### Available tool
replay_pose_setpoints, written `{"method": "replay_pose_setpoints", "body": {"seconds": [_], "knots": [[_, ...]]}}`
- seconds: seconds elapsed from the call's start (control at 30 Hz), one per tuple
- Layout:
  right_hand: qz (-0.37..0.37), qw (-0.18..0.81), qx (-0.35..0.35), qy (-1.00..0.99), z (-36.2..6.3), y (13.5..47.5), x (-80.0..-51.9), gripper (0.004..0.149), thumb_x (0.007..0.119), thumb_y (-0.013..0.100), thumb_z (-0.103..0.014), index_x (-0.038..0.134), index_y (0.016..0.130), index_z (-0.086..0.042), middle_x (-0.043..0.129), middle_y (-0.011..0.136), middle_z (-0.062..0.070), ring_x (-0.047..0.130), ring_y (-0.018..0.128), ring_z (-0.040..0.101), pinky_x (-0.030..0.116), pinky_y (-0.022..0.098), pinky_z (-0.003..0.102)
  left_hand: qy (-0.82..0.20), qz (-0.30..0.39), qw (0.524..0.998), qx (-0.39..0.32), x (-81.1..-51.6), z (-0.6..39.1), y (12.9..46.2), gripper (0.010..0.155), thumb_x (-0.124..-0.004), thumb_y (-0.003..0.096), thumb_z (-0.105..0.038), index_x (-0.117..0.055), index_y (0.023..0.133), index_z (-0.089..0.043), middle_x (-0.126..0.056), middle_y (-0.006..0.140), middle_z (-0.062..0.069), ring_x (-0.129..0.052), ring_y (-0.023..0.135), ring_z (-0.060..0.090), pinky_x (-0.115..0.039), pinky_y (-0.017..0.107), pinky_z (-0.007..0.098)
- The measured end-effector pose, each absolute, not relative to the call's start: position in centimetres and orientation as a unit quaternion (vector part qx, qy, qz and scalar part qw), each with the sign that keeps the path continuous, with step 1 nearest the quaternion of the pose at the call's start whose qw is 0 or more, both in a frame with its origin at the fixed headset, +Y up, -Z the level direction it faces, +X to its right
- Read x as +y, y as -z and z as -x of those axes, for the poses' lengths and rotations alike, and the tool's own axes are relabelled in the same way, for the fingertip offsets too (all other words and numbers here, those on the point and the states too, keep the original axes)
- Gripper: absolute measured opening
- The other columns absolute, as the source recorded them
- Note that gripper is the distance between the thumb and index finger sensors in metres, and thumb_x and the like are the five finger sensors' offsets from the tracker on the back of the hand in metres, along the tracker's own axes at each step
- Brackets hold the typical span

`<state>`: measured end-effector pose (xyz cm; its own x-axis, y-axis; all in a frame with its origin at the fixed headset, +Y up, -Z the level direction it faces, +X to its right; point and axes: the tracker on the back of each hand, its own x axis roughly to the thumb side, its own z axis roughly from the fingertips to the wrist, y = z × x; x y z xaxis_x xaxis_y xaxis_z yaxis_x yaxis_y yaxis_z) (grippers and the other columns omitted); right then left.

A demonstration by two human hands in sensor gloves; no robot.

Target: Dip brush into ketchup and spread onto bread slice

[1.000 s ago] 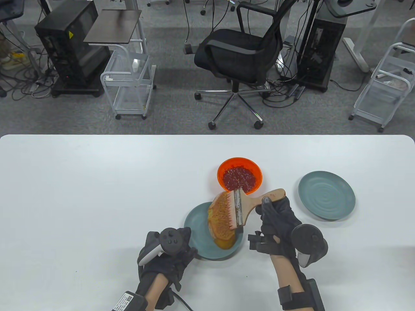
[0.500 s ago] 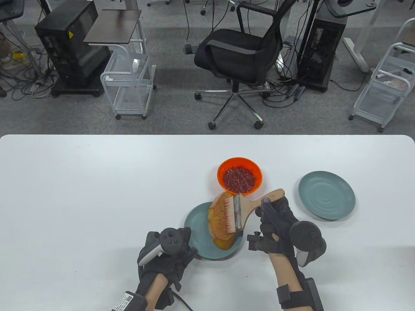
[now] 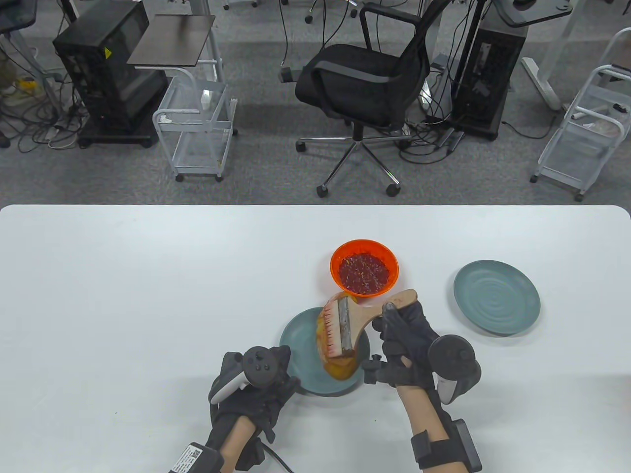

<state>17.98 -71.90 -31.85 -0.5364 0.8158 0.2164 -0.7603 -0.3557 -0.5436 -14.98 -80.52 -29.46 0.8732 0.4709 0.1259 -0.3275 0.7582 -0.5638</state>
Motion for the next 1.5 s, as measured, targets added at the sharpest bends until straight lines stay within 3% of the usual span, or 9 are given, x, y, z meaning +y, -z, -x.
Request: {"method": "replay_pose_setpoints", "body": {"seconds": [0.07, 0.23, 0.43, 0.57, 0.73, 0.83, 1.1, 1.5], "knots": [[0.044, 0.443, -0.334, -0.831, -19.1, 31.5, -71.1, 0.042, 0.088, 0.050, -0.032, 0.078, 0.079, -0.003, 0.094, 0.060, 0.023, 0.114, 0.029, 0.022, 0.100, 0.017, 0.030, -0.215, 0.273, 0.928, -0.131, -80.5, 15.0, 29.5, 0.068, -0.050, 0.0676, -0.048, -0.009, 0.114, -0.020, -0.014, 0.119, 0.012, -0.006, 0.107, 0.038, -0.015, 0.070, 0.058], [0.062, 0.480, -0.349, -0.802, -20.2, 30.9, -70.7, 0.042, 0.088, 0.051, -0.032, 0.078, 0.080, -0.004, 0.094, 0.061, 0.024, 0.114, 0.030, 0.023, 0.099, 0.017, 0.030, -0.214, 0.273, 0.929, -0.131, -80.5, 15.0, 29.5, 0.068, -0.050, 0.0676, -0.048, -0.009, 0.114, -0.020, -0.014, 0.119, 0.012, -0.006, 0.107, 0.038, -0.015, 0.070, 0.058], [0.082, 0.579, -0.268, -0.765, -17.9, 31.6, -73.0, 0.042, 0.088, 0.051, -0.031, 0.077, 0.080, -0.003, 0.093, 0.061, 0.026, 0.114, 0.031, 0.025, 0.099, 0.017, 0.032, -0.214, 0.273, 0.929, -0.131, -80.5, 15.0, 29.5, 0.068, -0.050, 0.0676, -0.048, -0.009, 0.114, -0.020, -0.014, 0.119, 0.012, -0.006, 0.107, 0.038, -0.015, 0.070, 0.058], [0.072, 0.545, -0.261, -0.793, -17.3, 31.8, -72.9, 0.042, 0.088, 0.051, -0.030, 0.078, 0.080, -0.003, 0.093, 0.061, 0.026, 0.113, 0.031, 0.027, 0.099, 0.017, 0.033, -0.214, 0.273, 0.929, -0.131, -80.5, 15.0, 29.5, 0.068, -0.050, 0.0676, -0.048, -0.009, 0.114, -0.020, -0.014, 0.119, 0.012, -0.006, 0.106, 0.038, -0.015, 0.070, 0.058], [0.053, 0.468, -0.327, -0.819, -19.7, 31.3, -71.4, 0.042, 0.088, 0.050, -0.031, 0.078, 0.080, -0.003, 0.094, 0.060, 0.024, 0.114, 0.030, 0.024, 0.099, 0.017, 0.031, -0.215, 0.274, 0.928, -0.130, -80.5, 15.0, 29.5, 0.068, -0.049, 0.0678, -0.048, -0.008, 0.114, -0.020, -0.014, 0.119, 0.011, -0.006, 0.106, 0.038, -0.015, 0.070, 0.058], [0.055, 0.484, -0.337, -0.806, -20.3, 30.8, -70.9, 0.042, 0.088, 0.051, -0.031, 0.078, 0.080, -0.003, 0.093, 0.060, 0.025, 0.114, 0.030, 0.025, 0.099, 0.017, 0.031, -0.213, 0.273, 0.929, -0.130, -80.5, 15.0, 29.5, 0.068, -0.049, 0.0678, -0.048, -0.008, 0.114, -0.020, -0.014, 0.119, 0.011, -0.006, 0.107, 0.038, -0.015, 0.070, 0.058], [0.063, 0.587, -0.242, -0.770, -17.8, 31.3, -72.8, 0.042, 0.088, 0.051, -0.029, 0.077, 0.081, -0.002, 0.092, 0.061, 0.027, 0.113, 0.031, 0.027, 0.099, 0.017, 0.033, -0.213, 0.274, 0.929, -0.131, -80.5, 15.0, 29.5, 0.068, -0.049, 0.0678, -0.048, -0.008, 0.114, -0.020, -0.013, 0.119, 0.011, -0.005, 0.107, 0.038, -0.014, 0.070, 0.058], [0.053, 0.424, -0.377, -0.821, -21.7, 30.2, -70.1, 0.042, 0.087, 0.051, -0.034, 0.077, 0.079, -0.004, 0.094, 0.058, 0.023, 0.113, 0.027, 0.021, 0.099, 0.014, 0.028, -0.212, 0.274, 0.929, -0.130, -80.5, 15.1, 29.5, 0.068, -0.049, 0.0680, -0.048, -0.008, 0.114, -0.020, -0.013, 0.119, 0.011, -0.005, 0.106, 0.038, -0.015, 0.069, 0.058]]}}
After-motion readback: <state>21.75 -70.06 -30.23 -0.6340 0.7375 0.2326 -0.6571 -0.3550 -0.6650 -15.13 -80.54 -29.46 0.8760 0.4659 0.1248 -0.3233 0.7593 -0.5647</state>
